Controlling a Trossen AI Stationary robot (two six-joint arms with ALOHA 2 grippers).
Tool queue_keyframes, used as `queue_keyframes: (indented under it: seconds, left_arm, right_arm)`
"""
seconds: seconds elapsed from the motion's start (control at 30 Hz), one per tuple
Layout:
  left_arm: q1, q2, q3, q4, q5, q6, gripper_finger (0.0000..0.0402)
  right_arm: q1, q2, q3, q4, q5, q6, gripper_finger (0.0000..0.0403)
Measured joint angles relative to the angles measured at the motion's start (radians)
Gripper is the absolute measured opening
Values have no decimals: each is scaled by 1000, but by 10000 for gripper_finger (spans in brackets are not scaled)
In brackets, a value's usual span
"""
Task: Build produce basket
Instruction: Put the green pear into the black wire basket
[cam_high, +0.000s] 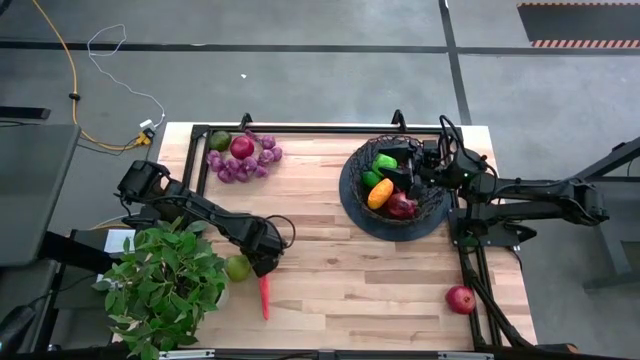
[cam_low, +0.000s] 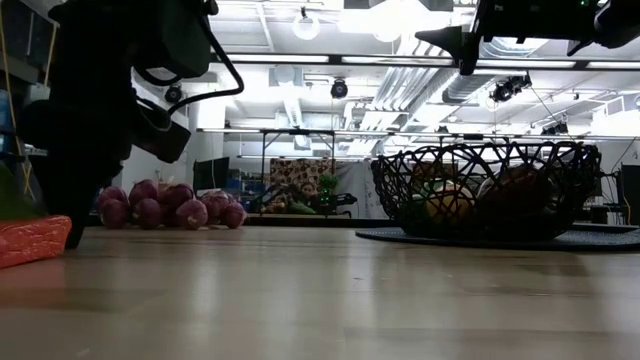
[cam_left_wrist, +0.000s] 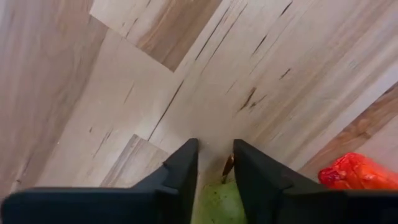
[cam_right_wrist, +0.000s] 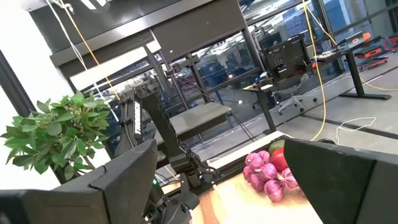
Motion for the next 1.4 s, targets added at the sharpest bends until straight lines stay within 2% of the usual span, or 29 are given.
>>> queue_keyframes:
  seconds: [0.2,0.27,0.6,0.9,1.23,1.4]
  left_arm:
    - [0,0,-1,-2,-3,36,16]
    - [0,0,-1,-3,-4,39,6]
    - [16,-30,-3,-27,-8,70,4]
    - [65,-125,-3,-64,-2,84,1]
    - [150,-279,7,-76,-58,90,0]
    - [217,-332,64,-78,-109,165,0]
  right_arm:
    - [0,0,0,0,0,0,332]
    - [0,0,0,0,1,0,332]
    - [0,0,0,-10,1,0,332]
    - [0,0,1,-24,1,0,332]
    - [0,0,1,-28,1,3,332]
    - [0,0,1,-20,1,3,332]
